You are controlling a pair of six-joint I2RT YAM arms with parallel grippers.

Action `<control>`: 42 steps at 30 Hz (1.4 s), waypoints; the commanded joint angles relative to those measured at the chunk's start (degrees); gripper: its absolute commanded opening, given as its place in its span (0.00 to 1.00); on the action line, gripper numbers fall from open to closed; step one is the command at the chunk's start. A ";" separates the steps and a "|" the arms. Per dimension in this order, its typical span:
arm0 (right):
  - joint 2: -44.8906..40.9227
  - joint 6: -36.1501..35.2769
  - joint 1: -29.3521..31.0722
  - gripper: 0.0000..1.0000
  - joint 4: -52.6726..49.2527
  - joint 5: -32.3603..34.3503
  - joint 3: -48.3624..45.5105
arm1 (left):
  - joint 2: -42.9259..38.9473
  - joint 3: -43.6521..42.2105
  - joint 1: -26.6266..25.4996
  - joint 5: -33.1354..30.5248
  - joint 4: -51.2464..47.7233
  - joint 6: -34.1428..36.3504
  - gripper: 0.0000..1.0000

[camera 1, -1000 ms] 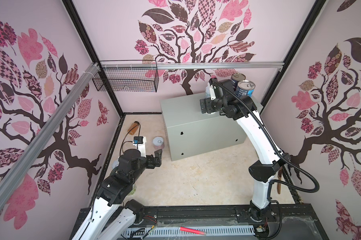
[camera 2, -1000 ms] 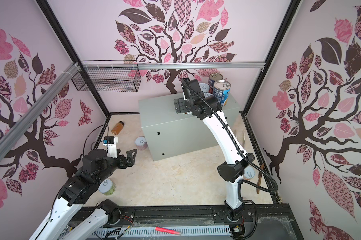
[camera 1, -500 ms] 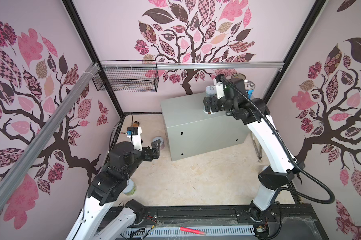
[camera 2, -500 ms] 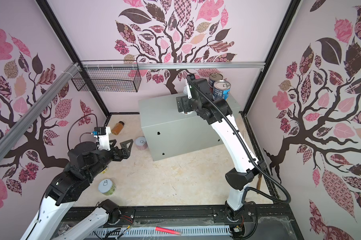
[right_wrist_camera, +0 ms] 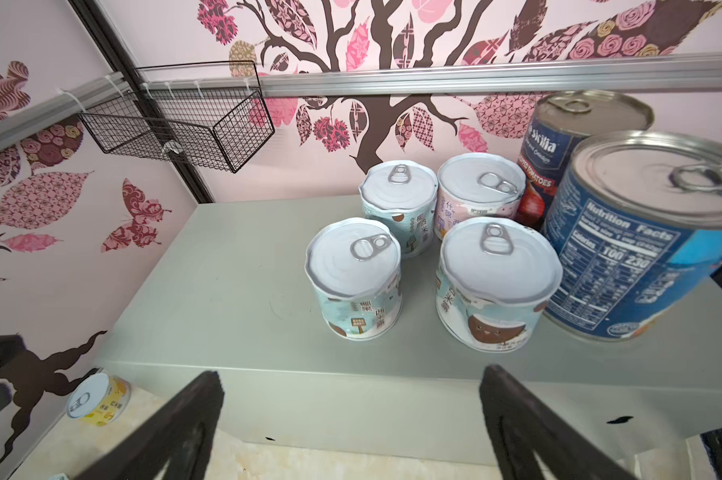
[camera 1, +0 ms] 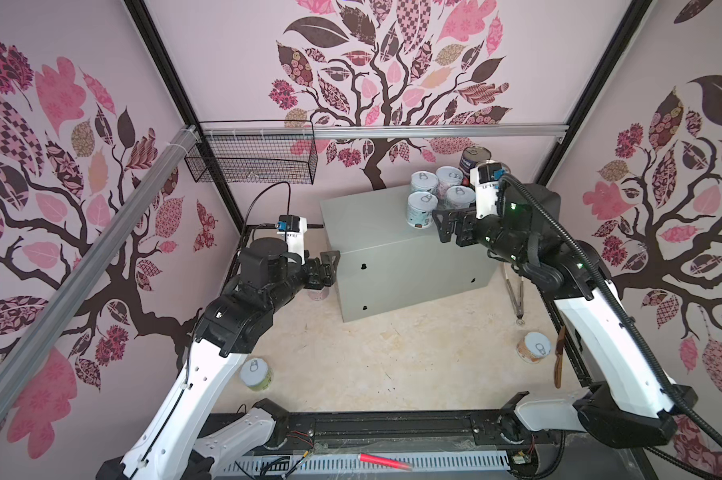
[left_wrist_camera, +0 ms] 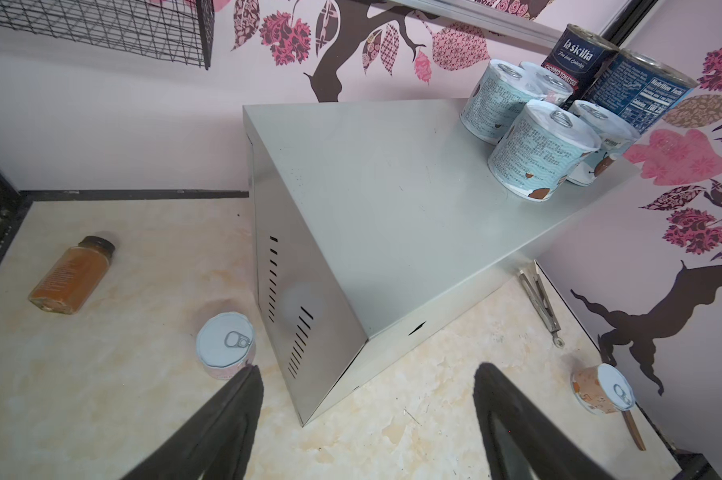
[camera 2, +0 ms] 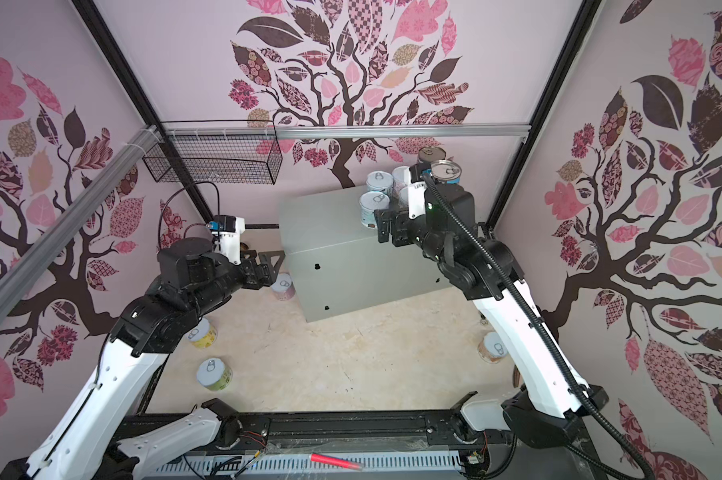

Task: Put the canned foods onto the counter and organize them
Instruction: 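Withdraw the right gripper toward the table while the left gripper reaches the cabinet top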

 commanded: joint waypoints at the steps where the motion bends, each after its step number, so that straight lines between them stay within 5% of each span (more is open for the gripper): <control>1: -6.24 1.30 -0.27 1.00 5.28 -1.08 -4.29 | 2.76 5.35 -0.62 1.05 0.01 0.95 0.80; 13: -24.92 8.37 -0.27 1.00 17.77 -9.66 -34.96 | 16.99 16.65 -3.20 1.89 0.83 0.56 0.74; 30: -30.90 16.22 -0.26 1.00 33.05 -21.16 -64.69 | 31.58 27.27 -7.40 0.86 1.20 1.59 0.69; 42: -32.42 16.86 -0.21 1.00 36.45 -24.77 -74.12 | 40.91 39.34 -9.51 2.07 0.48 2.55 0.54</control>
